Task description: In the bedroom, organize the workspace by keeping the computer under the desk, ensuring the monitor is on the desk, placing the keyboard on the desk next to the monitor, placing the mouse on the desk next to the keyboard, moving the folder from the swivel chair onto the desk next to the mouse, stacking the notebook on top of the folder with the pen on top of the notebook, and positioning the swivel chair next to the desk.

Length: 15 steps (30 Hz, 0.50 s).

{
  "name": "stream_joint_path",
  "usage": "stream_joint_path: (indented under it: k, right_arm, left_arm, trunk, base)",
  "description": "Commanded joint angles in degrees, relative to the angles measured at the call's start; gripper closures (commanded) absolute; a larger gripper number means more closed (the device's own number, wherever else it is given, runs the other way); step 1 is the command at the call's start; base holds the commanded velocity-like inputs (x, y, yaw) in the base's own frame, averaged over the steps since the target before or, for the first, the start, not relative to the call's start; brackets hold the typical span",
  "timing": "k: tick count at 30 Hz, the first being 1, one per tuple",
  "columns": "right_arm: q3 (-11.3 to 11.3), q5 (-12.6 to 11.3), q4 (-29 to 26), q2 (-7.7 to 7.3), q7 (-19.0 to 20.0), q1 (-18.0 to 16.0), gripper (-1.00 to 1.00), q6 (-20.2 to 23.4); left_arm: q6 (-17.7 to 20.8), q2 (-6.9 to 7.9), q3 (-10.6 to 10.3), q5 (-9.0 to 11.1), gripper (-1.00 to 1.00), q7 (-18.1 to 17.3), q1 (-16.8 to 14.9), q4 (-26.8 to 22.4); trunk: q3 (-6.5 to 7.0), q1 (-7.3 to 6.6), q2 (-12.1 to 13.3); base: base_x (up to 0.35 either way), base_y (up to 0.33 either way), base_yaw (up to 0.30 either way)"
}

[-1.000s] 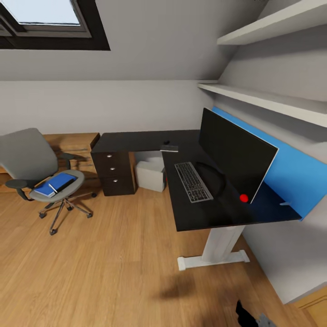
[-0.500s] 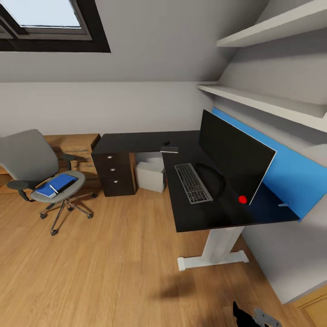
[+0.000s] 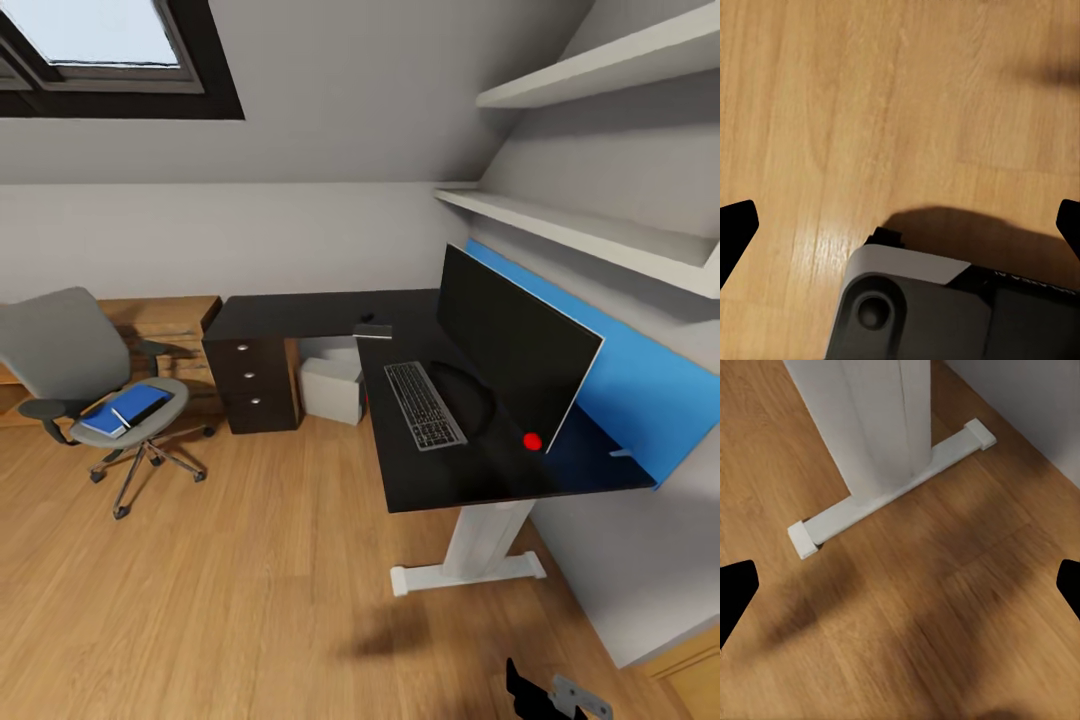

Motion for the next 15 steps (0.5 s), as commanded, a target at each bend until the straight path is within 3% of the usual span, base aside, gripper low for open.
stream_joint_path:
  k: [1, 11, 15]
  right_arm:
    - [0.1, -0.6, 0.1, 0.05, 0.6, 0.0, -1.0, -0.2]
    - [0.2, -0.6, 0.1, 1.09, 0.4, 0.0, -1.0, -0.3]
    - [0.3, -0.5, 0.0, 1.7, 0.3, 0.0, -1.0, -0.3]
  left_arm:
    - [-0.3, 0.05, -0.4, 0.6, -1.0, 0.4, 0.0, 0.0]
    - [-0.3, 0.15, -0.4, 0.7, -1.0, 0.4, 0.0, 0.0]
    - [-0.5, 0.06, -0.6, 0.5, -1.0, 0.2, 0.0, 0.0]
  trunk:
    - [0.11, -0.21, 0.4]
    - [1.91, -2.41, 4.4]
    - [1.91, -2.41, 4.4]
  base:
    - [0.0, 0.0, 0.0]
    - [0.0, 0.0, 0.0]
    - [0.0, 0.0, 0.009]
